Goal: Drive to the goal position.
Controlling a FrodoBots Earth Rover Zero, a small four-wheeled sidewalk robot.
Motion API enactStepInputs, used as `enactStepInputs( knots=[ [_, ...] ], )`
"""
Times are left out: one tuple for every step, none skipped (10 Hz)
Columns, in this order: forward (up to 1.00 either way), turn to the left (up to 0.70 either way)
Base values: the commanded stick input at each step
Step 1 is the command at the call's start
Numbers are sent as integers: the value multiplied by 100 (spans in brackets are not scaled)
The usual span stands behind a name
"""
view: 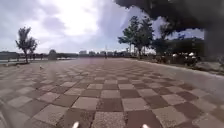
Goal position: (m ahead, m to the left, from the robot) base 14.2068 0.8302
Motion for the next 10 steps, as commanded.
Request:
enactStepInputs(
  knots=[
    [70, 0],
    [70, 0],
    [70, 0],
    [70, 0],
    [70, 0],
    [70, 0],
    [70, 0],
    [70, 0],
    [70, 0],
    [70, 0]
  ],
)
